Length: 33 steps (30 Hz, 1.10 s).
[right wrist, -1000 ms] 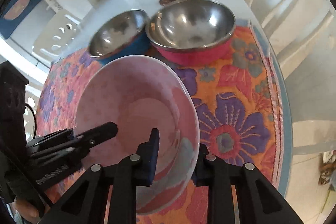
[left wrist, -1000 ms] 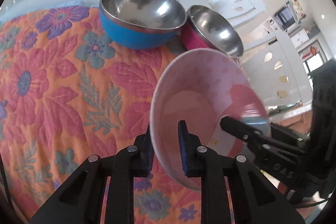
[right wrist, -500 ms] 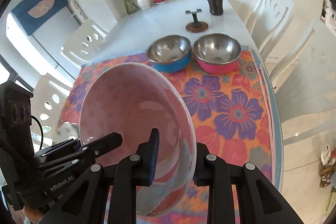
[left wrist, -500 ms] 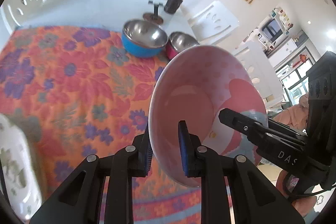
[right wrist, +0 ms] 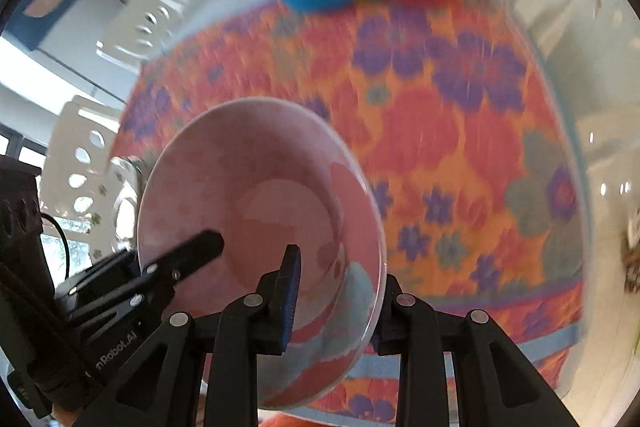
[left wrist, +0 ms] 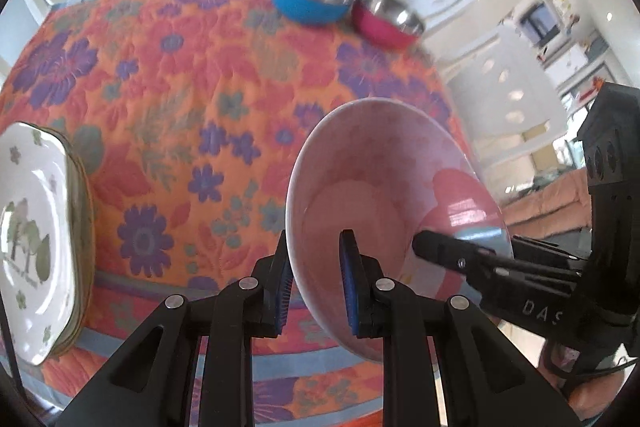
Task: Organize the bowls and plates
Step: 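Carry the pink bowl toward the plate stack and release it, then move both grippers to the blue-outside steel bowl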
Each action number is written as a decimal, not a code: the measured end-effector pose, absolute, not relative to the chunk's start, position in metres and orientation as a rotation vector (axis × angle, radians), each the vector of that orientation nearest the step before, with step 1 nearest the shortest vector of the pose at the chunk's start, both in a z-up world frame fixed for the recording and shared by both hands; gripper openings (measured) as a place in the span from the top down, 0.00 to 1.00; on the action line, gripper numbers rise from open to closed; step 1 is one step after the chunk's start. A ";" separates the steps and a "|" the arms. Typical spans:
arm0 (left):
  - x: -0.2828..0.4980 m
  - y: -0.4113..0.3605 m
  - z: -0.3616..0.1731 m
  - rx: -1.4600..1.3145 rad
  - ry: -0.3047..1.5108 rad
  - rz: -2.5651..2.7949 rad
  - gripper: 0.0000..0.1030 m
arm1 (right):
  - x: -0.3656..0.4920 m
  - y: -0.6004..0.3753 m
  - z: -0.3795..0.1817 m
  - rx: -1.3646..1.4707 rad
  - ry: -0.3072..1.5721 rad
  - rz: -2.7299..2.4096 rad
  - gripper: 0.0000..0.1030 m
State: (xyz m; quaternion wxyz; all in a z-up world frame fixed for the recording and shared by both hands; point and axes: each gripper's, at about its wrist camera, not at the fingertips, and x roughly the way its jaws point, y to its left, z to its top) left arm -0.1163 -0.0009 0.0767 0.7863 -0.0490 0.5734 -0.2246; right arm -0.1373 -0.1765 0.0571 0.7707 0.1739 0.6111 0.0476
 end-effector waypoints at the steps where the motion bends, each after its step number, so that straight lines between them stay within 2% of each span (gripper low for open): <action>1: -0.115 -0.002 0.072 -0.103 1.249 -0.484 0.83 | -0.137 -0.177 0.050 0.384 1.338 0.098 0.73; 11: -0.110 0.001 0.053 -0.144 1.294 -0.489 0.82 | -0.140 -0.183 0.035 0.409 1.363 0.053 0.73; 15: -0.114 0.016 0.066 -0.168 1.255 -0.491 0.78 | -0.145 -0.190 0.049 0.414 1.323 0.038 0.73; 20: -0.123 0.042 0.098 -0.213 1.183 -0.491 0.78 | -0.157 -0.201 0.081 0.422 1.262 0.018 0.73; 25: -0.128 0.055 0.161 -0.216 1.026 -0.540 0.78 | -0.168 -0.215 0.140 0.434 1.123 0.026 0.73; 26: -0.126 0.056 0.172 -0.211 0.998 -0.546 0.77 | -0.168 -0.216 0.153 0.433 1.087 0.025 0.73; 27: -0.124 0.057 0.186 -0.203 0.960 -0.553 0.73 | -0.167 -0.217 0.166 0.432 1.048 0.023 0.72; 28: -0.121 0.057 0.198 -0.199 0.929 -0.561 0.70 | -0.166 -0.217 0.174 0.433 1.022 0.021 0.68; 31: -0.102 0.057 0.225 -0.203 0.863 -0.576 0.69 | -0.163 -0.226 0.206 0.455 0.892 0.006 0.42; 33: -0.080 0.055 0.234 -0.216 0.846 -0.593 0.67 | -0.155 -0.230 0.220 0.467 0.813 0.010 0.41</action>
